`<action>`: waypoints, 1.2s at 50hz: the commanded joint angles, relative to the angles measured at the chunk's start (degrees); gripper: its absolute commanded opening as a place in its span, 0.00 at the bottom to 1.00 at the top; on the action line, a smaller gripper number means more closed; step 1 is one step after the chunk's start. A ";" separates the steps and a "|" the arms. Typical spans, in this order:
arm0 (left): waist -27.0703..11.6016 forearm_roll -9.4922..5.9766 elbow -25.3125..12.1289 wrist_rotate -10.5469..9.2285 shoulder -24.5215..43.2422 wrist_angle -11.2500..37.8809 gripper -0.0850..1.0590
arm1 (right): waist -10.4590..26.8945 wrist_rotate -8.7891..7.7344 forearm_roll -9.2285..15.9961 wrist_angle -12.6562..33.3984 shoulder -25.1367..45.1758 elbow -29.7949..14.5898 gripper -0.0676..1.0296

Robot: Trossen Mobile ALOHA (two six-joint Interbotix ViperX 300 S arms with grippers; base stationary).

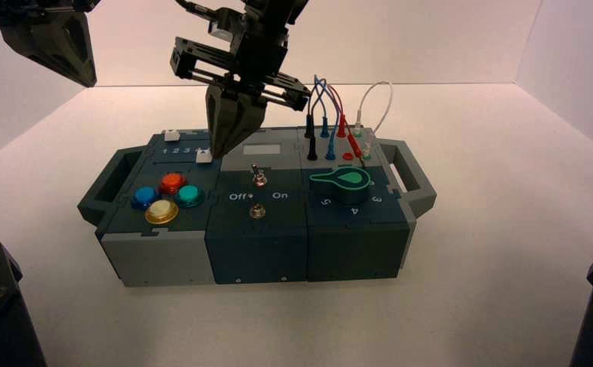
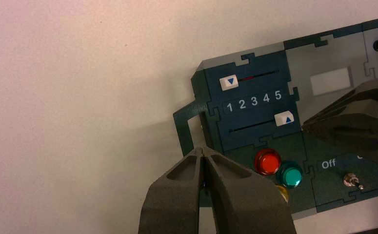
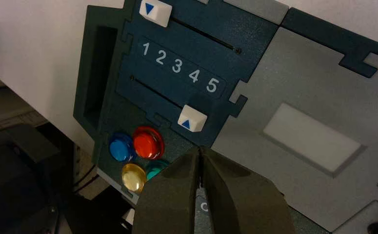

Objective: Move the bottom slider to position 1.

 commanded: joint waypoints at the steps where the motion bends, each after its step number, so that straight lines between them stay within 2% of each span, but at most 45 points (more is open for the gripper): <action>1: -0.18 0.00 -1.76 0.00 -0.26 -0.18 0.05 | 0.35 -0.09 0.44 0.00 -0.70 -1.67 0.04; 29: -0.18 0.00 -1.76 0.09 -0.26 -0.18 0.05 | 0.35 -0.44 0.09 1.05 1.93 -4.48 0.04; 42: -0.18 0.00 -1.76 0.18 -0.26 -0.26 0.05 | -0.70 -0.62 -1.76 2.72 0.97 -4.39 0.04; 60: -0.18 0.00 -1.76 0.09 -0.26 -0.26 0.05 | -0.53 -0.62 -1.93 2.72 2.11 -5.71 0.04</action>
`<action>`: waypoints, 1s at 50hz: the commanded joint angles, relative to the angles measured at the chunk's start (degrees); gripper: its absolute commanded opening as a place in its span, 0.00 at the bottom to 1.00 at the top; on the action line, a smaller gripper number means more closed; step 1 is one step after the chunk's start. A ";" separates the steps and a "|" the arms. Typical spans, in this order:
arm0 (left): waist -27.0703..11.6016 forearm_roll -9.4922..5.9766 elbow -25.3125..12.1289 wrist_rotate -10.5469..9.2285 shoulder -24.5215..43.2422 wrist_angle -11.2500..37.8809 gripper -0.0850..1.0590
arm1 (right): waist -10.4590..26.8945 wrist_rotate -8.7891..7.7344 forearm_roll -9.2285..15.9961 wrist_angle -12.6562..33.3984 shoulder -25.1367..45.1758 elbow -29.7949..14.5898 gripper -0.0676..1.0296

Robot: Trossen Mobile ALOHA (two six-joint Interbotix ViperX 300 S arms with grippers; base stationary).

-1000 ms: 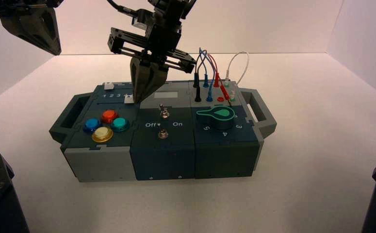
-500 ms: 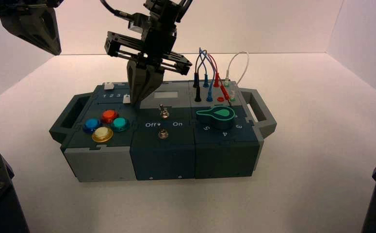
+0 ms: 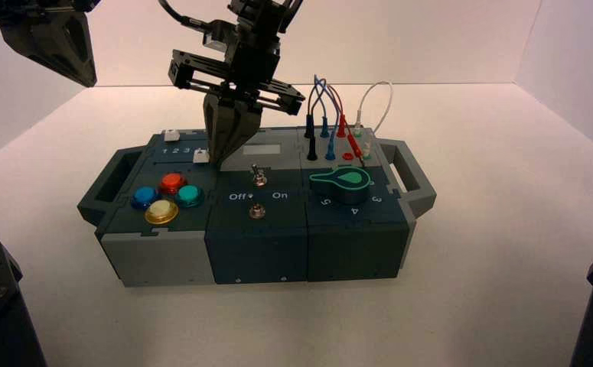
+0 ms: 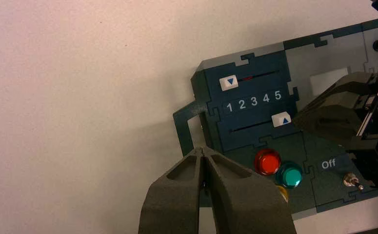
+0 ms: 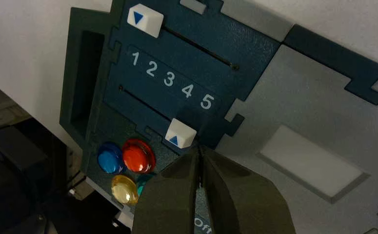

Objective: Move the bottom slider to position 1.

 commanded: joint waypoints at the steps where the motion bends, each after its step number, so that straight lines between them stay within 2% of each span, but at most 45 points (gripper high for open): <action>1: -0.18 0.00 -1.76 0.09 -0.26 -0.26 0.05 | 0.09 -0.09 -0.09 -0.09 -1.14 -1.85 0.04; 50: -0.18 0.09 -1.85 0.18 0.44 -0.18 0.05 | 1.49 0.00 1.41 1.58 0.26 -4.31 0.04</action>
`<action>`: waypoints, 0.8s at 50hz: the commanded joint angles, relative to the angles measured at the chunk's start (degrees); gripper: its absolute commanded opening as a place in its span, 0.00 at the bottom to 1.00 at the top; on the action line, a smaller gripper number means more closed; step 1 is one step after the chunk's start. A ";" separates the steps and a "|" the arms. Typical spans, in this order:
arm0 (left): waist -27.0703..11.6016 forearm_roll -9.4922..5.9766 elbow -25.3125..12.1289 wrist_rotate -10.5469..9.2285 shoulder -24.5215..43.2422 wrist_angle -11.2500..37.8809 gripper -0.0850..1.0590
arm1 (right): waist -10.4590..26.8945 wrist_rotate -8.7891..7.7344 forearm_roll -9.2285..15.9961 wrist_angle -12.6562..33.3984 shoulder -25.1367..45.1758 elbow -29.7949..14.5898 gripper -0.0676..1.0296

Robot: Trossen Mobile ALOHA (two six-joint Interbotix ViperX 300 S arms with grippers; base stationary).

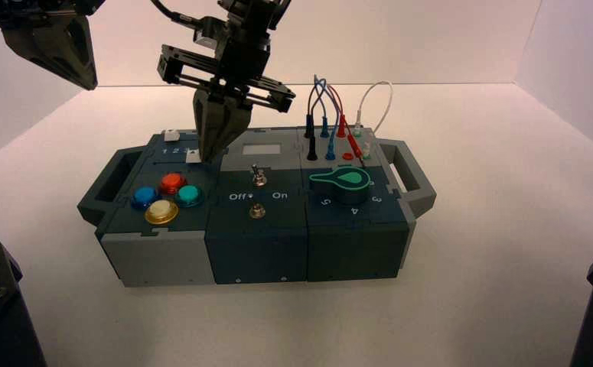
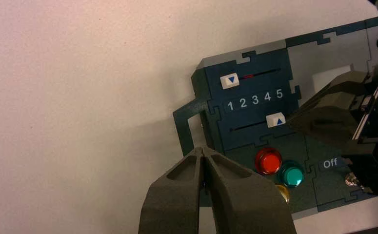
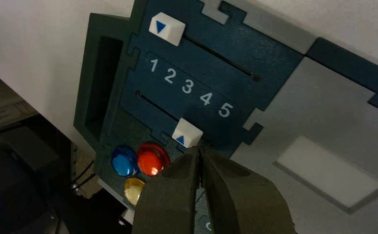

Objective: Move the bottom slider to position 1.

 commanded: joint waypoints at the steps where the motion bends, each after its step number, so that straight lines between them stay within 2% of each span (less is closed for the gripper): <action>1: -0.18 0.09 -1.76 0.09 -0.26 -0.18 0.05 | 0.62 0.00 0.44 0.00 -1.05 -1.76 0.04; 40: -0.18 0.35 -1.85 0.09 -0.44 -0.09 0.05 | 1.41 0.09 0.44 2.11 2.11 -6.50 0.04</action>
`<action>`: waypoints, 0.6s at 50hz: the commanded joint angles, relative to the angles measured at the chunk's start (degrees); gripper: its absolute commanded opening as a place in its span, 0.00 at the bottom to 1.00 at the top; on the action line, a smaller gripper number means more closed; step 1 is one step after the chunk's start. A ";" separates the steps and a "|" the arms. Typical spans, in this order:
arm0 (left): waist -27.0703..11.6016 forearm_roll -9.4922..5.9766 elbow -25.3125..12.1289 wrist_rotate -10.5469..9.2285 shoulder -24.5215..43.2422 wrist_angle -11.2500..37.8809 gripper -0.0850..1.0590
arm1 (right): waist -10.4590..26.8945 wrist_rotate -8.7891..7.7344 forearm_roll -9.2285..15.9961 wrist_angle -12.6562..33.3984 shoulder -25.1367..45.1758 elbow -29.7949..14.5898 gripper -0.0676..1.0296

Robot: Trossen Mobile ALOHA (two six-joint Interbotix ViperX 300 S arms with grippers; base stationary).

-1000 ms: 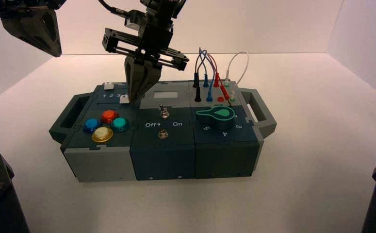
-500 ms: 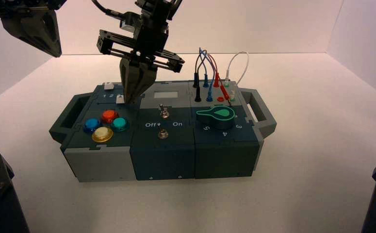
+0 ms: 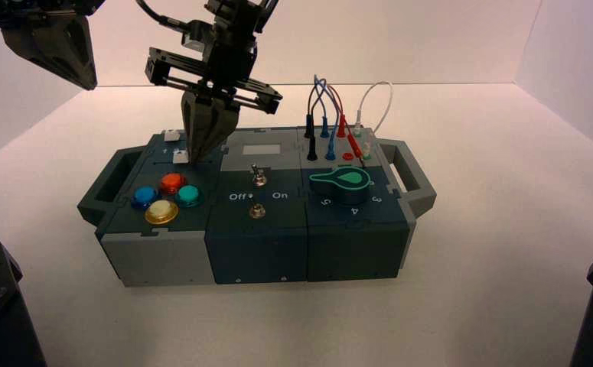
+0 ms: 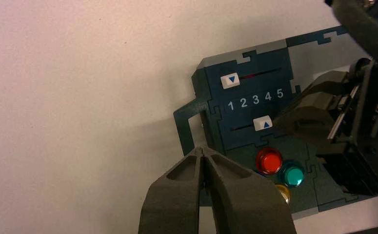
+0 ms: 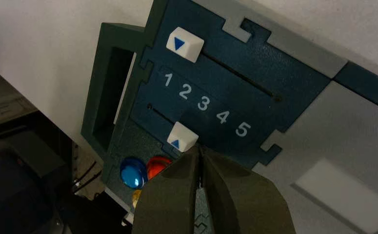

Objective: Move the bottom slider to position 1.

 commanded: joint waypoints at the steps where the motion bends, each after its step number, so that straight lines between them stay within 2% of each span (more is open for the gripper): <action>1: -0.18 0.18 -1.85 0.18 -0.44 -0.18 0.05 | 1.05 0.18 0.35 0.35 -0.70 -2.46 0.04; 30: -0.18 0.18 -1.76 0.18 -0.26 -0.09 0.05 | 2.46 0.62 1.05 1.58 1.67 -7.21 0.04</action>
